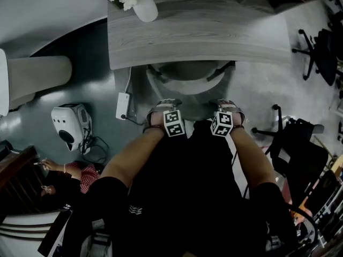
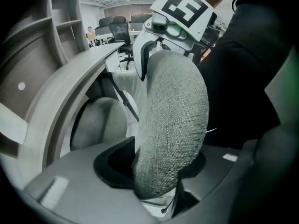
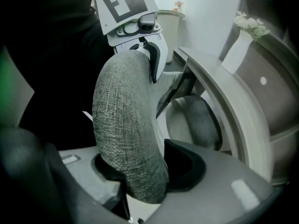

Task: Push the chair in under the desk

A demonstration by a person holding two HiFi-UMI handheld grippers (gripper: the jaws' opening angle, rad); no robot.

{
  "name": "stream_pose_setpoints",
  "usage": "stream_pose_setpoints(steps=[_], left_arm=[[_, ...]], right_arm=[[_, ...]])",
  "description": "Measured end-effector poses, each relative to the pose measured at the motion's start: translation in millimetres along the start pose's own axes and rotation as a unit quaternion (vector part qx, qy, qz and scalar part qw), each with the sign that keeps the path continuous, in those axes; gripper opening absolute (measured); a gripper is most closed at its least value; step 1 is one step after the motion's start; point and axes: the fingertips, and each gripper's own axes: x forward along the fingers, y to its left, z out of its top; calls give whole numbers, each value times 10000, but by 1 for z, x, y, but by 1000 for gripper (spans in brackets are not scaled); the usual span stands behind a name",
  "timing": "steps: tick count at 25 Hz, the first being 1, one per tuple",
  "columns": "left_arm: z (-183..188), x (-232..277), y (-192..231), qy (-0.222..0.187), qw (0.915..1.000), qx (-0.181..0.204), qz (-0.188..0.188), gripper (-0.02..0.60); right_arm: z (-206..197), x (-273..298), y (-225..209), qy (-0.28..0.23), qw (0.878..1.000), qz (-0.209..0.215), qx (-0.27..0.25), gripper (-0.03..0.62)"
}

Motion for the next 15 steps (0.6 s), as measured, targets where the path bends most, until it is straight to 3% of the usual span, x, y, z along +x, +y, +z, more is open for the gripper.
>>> stream_pose_setpoints(steps=[8, 15], left_arm=[[8, -22, -6, -277, 9981, -441, 342, 232], [23, -73, -15, -553, 9870, -1299, 764, 230]], right_arm=[[-2, -18, 8, -105, 9998, 124, 102, 201], [-10, -73, 11, -734, 9921, 180, 1000, 201]])
